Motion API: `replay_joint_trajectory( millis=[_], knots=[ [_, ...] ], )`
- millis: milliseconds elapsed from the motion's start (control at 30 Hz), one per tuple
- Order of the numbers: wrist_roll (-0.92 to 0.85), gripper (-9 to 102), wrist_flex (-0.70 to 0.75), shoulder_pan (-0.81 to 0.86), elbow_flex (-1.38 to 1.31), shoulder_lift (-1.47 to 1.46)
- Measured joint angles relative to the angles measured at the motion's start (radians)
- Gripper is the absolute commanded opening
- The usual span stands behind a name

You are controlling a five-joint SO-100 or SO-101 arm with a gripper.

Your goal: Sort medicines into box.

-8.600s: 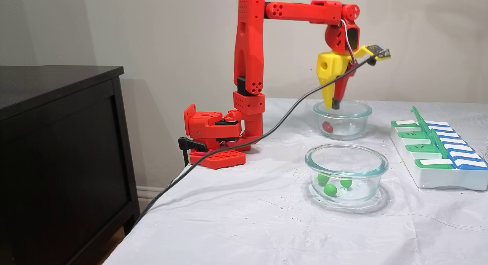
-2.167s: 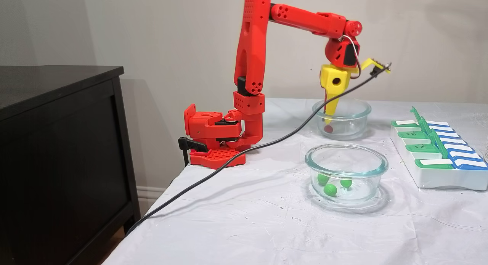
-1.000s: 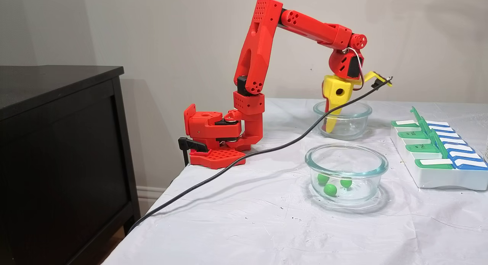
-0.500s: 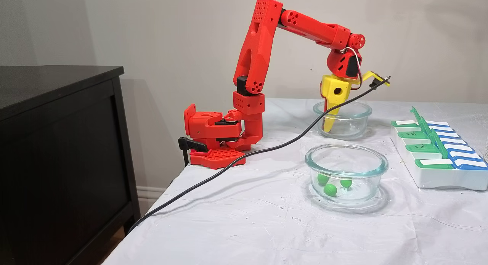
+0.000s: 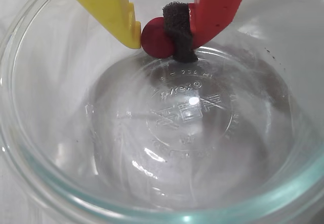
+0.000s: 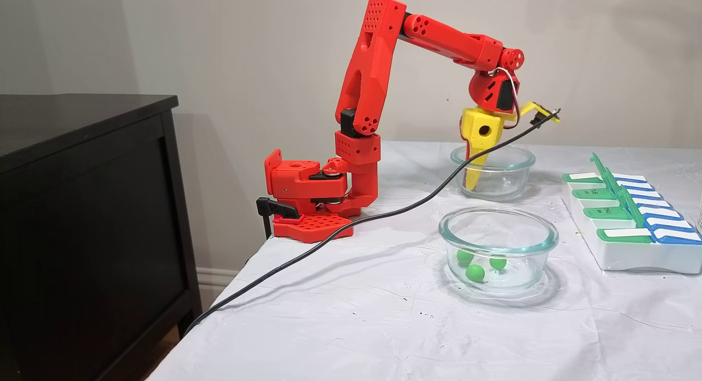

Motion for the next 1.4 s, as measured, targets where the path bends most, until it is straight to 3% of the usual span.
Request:
replay_joint_trajectory(
  millis=[233,500,800,1100,1400],
  knots=[
    [0.201,0,-0.077,0.034,0.003,0.161],
    [0.425,0,-0.081,0.187,-0.161,0.265],
    [0.443,0,-0.298,0.468,-0.152,0.376],
    [0.383,0,-0.298,0.686,-0.137,0.383],
    [0.377,0,-0.359,0.753,-0.112,0.206]
  ],
)
